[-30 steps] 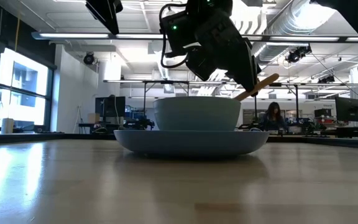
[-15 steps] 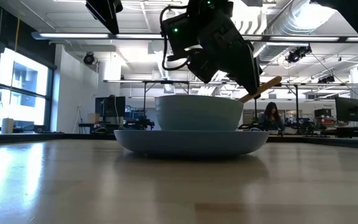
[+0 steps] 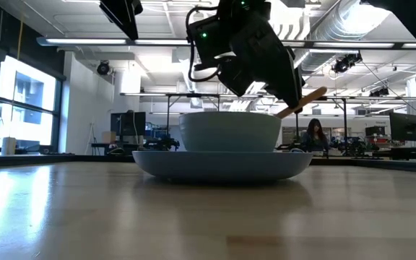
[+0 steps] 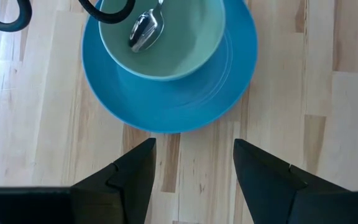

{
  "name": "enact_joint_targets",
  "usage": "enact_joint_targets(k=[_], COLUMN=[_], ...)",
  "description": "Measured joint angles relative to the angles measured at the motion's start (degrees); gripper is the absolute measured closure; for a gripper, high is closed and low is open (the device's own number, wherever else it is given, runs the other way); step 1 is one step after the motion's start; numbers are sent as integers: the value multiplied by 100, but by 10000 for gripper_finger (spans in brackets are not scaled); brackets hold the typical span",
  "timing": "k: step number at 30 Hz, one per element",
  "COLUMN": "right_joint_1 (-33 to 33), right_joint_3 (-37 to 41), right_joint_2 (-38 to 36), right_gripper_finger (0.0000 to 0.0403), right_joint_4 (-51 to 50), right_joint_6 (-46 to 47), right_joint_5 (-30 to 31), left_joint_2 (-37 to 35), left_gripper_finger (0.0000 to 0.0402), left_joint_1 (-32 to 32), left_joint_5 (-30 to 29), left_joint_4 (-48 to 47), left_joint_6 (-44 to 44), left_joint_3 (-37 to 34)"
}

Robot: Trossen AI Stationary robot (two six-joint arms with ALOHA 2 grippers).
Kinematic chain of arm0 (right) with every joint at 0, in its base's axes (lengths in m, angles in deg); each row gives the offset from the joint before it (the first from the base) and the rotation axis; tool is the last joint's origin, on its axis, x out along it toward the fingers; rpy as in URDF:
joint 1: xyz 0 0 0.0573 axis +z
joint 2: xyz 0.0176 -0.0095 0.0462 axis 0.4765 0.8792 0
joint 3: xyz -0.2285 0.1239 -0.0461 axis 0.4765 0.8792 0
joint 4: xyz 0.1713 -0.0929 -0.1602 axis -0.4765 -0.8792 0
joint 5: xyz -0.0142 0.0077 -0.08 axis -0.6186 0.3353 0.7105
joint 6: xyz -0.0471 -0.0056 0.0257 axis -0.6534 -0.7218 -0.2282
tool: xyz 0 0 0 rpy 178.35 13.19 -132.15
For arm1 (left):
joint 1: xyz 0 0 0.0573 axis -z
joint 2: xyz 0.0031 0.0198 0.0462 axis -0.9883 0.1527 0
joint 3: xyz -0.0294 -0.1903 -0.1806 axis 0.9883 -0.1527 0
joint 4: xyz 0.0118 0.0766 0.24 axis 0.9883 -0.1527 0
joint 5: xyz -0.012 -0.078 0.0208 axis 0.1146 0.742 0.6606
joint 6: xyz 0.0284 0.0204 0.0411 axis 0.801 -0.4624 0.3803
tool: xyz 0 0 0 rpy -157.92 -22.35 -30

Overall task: Set table place
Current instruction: Put the yellow spoon into the green bowl

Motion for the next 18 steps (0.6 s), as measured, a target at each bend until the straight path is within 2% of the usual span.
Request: enact_joint_targets(k=[18], right_joint_1=[78], right_joint_3=[-2], right_joint_2=[0], right_gripper_finger=[338], right_joint_4=[-2], right_joint_6=[-213], right_joint_5=[-180], left_joint_2=[0], left_gripper_finger=[199], left_joint_1=[2], left_joint_5=[0], left_joint_4=[0], left_joint_6=[0], left_joint_3=[0])
